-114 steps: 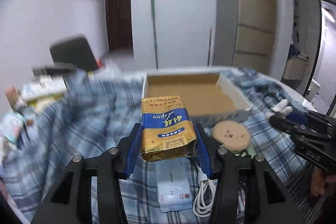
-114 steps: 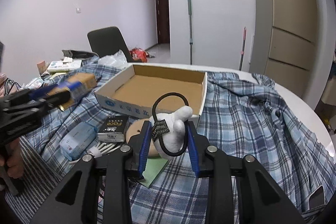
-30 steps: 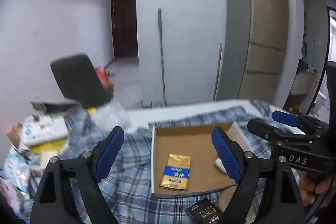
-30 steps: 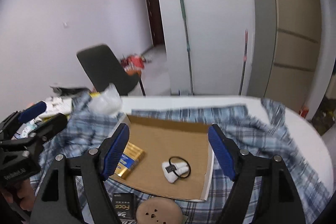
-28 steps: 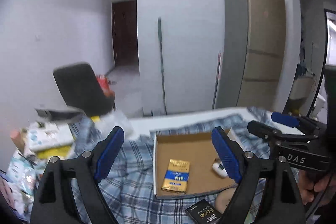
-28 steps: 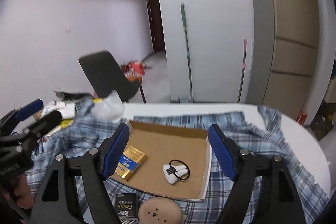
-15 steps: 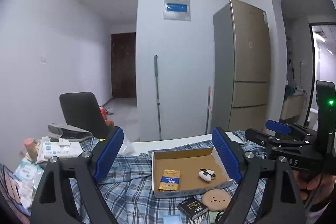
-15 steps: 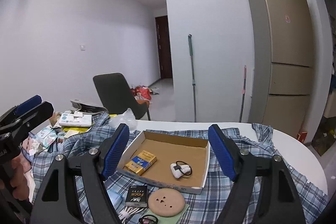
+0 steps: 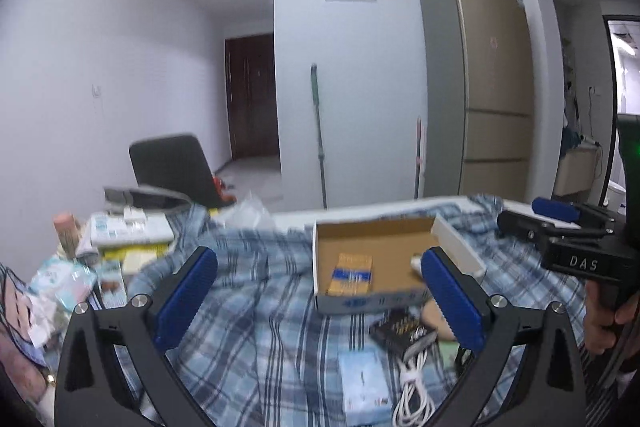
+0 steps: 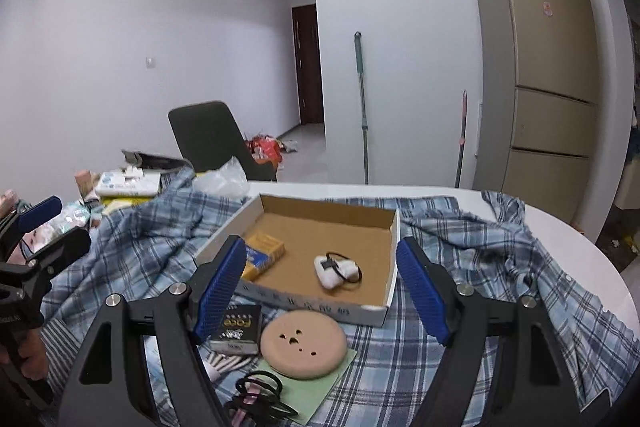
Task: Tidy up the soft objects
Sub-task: 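Move the left gripper back toward the blue wet-wipes pack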
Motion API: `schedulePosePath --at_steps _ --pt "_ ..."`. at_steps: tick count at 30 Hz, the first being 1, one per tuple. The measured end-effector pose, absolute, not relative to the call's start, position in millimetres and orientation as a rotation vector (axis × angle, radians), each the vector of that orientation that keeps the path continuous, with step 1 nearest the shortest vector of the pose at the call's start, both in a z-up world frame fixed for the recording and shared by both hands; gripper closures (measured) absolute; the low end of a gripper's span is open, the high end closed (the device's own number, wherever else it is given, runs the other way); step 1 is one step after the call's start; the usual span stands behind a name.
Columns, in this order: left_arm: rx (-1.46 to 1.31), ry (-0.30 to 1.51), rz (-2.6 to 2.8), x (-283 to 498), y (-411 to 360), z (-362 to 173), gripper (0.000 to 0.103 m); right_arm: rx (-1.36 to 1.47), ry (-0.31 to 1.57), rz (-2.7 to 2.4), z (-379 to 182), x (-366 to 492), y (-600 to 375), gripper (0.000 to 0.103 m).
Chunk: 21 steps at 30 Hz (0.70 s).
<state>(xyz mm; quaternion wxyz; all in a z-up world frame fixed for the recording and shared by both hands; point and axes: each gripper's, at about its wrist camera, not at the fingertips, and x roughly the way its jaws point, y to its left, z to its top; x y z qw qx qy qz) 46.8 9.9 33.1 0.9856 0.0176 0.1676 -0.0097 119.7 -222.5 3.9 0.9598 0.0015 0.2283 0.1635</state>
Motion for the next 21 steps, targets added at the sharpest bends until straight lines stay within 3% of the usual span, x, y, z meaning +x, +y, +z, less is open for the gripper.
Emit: schedulePosePath --at_steps 2,4,15,21 --pt "0.032 0.377 -0.025 51.8 10.4 22.4 0.001 -0.005 0.479 0.337 -1.9 120.5 -220.0 0.026" --pt "0.037 0.439 -0.031 60.4 7.3 10.1 0.009 -0.008 0.496 0.345 -6.7 121.7 -218.6 0.026" --pt "-0.016 0.726 -0.113 97.1 1.9 -45.9 0.011 -0.005 0.569 0.341 -24.4 131.0 -220.3 0.026" --pt "0.037 0.862 -0.163 107.5 -5.7 -64.3 0.03 0.001 0.591 0.339 -27.7 133.0 -221.1 0.026"
